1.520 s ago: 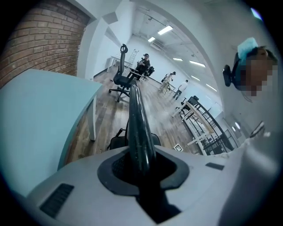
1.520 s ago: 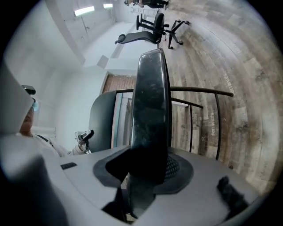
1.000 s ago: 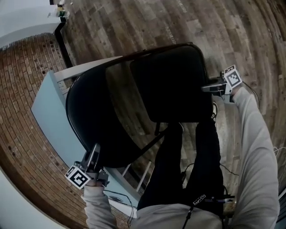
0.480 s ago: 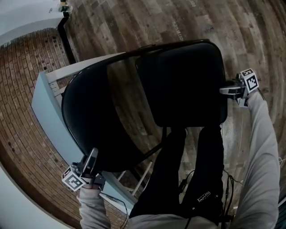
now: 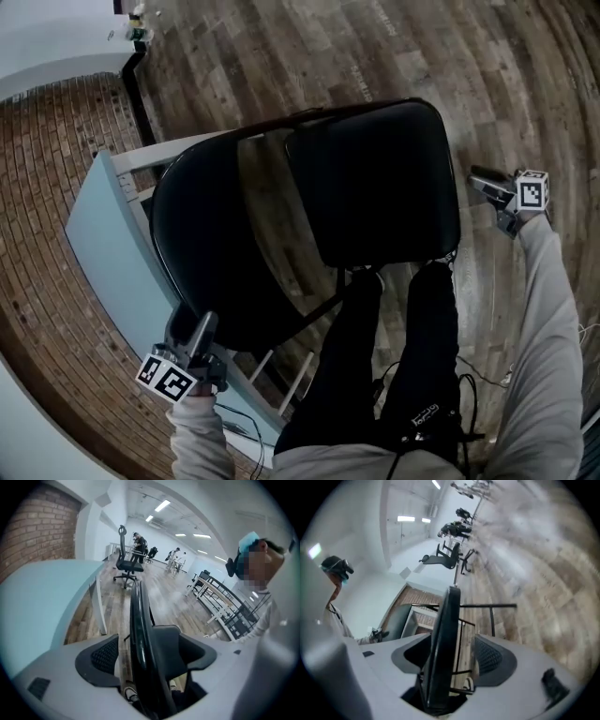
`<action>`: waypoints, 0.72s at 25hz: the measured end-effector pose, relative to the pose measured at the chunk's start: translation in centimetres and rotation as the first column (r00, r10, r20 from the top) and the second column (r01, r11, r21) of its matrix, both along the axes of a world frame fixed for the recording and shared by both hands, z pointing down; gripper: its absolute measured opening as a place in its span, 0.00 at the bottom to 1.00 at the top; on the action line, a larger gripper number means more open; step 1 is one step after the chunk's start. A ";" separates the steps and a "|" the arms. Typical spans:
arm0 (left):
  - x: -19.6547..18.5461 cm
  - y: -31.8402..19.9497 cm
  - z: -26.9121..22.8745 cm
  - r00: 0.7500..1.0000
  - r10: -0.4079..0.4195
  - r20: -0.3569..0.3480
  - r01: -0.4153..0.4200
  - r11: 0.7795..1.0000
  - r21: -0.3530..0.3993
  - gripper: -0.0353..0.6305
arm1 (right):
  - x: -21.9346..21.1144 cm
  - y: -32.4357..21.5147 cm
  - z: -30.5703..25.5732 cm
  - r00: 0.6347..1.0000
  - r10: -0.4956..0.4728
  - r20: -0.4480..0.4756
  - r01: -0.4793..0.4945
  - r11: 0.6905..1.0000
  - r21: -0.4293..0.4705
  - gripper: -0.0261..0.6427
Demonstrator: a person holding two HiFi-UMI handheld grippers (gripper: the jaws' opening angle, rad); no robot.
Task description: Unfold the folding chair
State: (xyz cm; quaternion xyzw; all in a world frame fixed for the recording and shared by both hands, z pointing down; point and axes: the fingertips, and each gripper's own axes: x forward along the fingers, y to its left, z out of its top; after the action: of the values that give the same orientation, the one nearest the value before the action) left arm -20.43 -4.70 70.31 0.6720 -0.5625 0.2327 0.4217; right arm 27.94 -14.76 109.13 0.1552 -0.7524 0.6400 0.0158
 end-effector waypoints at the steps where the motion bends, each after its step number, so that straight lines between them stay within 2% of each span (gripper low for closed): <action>1: -0.6 0.0 -1.0 1.000 -0.013 0.020 0.013 1.000 0.023 0.64 | 1.3 -0.5 -1.8 0.998 0.050 -0.034 -0.048 0.998 0.050 0.45; 3: -1.4 0.1 -2.7 0.999 -0.051 0.007 0.051 0.997 0.059 0.65 | 3.2 -1.7 -7.1 0.988 0.147 -0.052 -0.137 0.977 0.162 0.46; 5: -1.3 0.1 -4.3 0.999 -0.049 -0.018 0.050 0.995 0.091 0.65 | 4.2 -2.5 -12.7 0.975 0.210 -0.076 -0.184 0.946 0.267 0.46; 9: 0.7 -0.6 -9.7 0.998 0.030 -0.047 -0.021 0.984 0.174 0.65 | 2.9 -2.8 -24.9 0.960 0.240 -0.148 -0.151 0.881 0.449 0.46; 11: 1.8 -0.9 -13.8 0.995 0.085 -0.061 -0.069 0.971 0.230 0.64 | 0.8 -2.4 -32.6 0.958 0.252 -0.135 -0.151 0.847 0.510 0.45; 12: 2.4 -0.9 -16.1 0.991 0.116 -0.062 -0.096 0.960 0.263 0.59 | -0.6 -2.2 -37.0 0.960 0.257 -0.109 -0.160 0.829 0.536 0.44; 13: 2.9 -0.8 -18.3 0.987 0.144 -0.065 -0.119 0.947 0.299 0.52 | -2.0 -2.0 -41.5 0.963 0.259 -0.079 -0.172 0.809 0.562 0.35; 14: 3.6 -0.7 -20.6 0.983 0.168 -0.077 -0.133 0.932 0.338 0.45 | -3.6 -1.6 -46.1 0.964 0.259 -0.051 -0.181 0.788 0.588 0.22; 15: 4.5 -0.5 -23.1 0.977 0.191 -0.096 -0.141 0.914 0.380 0.34 | -5.3 -1.2 -50.7 0.967 0.255 -0.028 -0.185 0.766 0.615 0.18; 16: 5.6 -0.3 -25.6 0.969 0.218 -0.117 -0.149 0.893 0.424 0.20 | -7.3 -0.8 -55.2 0.969 0.246 -0.014 -0.180 0.746 0.641 0.10; 18: 7.9 0.2 -30.9 0.948 0.287 -0.135 -0.181 0.840 0.512 0.06 | -11.8 0.4 -63.8 0.974 0.227 -0.012 -0.158 0.714 0.682 0.06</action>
State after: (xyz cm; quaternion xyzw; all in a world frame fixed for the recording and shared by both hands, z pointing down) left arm -12.55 -4.53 39.39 0.8414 -0.4697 0.0604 0.2604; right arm 16.12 -14.38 45.30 0.2579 -0.9113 0.3126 -0.0729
